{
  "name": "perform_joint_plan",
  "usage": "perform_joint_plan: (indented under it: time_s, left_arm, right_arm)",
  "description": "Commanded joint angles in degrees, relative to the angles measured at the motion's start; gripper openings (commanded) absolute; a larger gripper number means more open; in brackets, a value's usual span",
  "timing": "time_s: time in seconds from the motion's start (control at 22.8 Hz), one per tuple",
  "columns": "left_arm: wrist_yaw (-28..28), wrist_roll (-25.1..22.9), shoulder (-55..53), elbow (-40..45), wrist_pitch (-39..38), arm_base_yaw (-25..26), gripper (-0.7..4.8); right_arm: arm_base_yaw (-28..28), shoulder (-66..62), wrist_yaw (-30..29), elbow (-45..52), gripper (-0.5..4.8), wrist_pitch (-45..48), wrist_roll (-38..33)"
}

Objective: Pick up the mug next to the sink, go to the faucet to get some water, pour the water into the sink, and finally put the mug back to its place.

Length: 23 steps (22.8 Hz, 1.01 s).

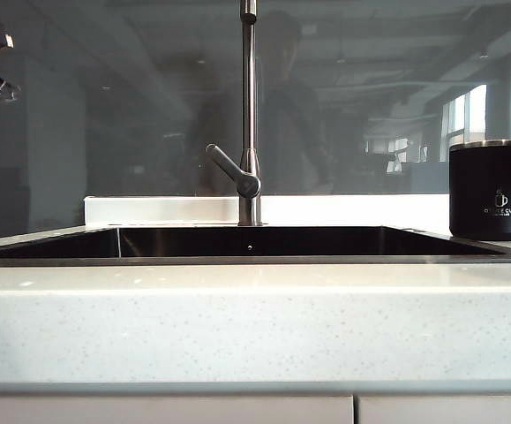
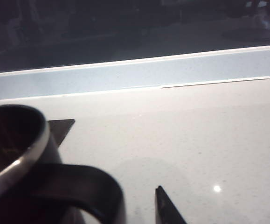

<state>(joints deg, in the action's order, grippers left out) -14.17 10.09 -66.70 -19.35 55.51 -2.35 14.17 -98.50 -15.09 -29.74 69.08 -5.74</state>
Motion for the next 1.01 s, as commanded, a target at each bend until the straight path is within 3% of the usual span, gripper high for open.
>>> perform_joint_plan:
  time_s: [0.04,0.35,0.44,0.53,0.75,0.83,1.01]
  left_arm:
    - [-0.2,0.0,0.0,-0.1,0.9,0.0,-0.04]
    - [-0.2,0.0,0.0,-0.1,0.9,0.0,-0.04]
    - [-0.2,0.0,0.0,-0.1,0.9,0.0,-0.04]
    - [-0.2,0.0,0.0,-0.1,0.9,0.0,-0.04]
    - [0.0,0.0,0.0,-0.1,0.9,0.0,-0.04]
    - [0.0,0.0,-0.2,-0.1,0.9,0.1,-0.05]
    - [0.0,0.0,-1.0,-0.2,1.2,0.1,-0.05]
  right_arm:
    - [-0.5,0.2,1.3,-0.6,1.98,0.1,0.0]
    - [-0.5,0.2,1.7,-0.6,1.97,0.2,0.0]
    - [-0.5,0.2,1.7,-0.6,1.54,0.2,0.0]
    - [-0.5,0.2,1.6,-0.6,0.71,0.2,0.0]
    - [-0.5,0.2,1.6,-0.6,0.64,0.3,-0.1]
    - [-0.5,0.2,1.6,-0.6,0.06,0.9,-0.1]
    - [-0.5,0.2,1.4,-0.6,-0.01,2.0,-0.3]
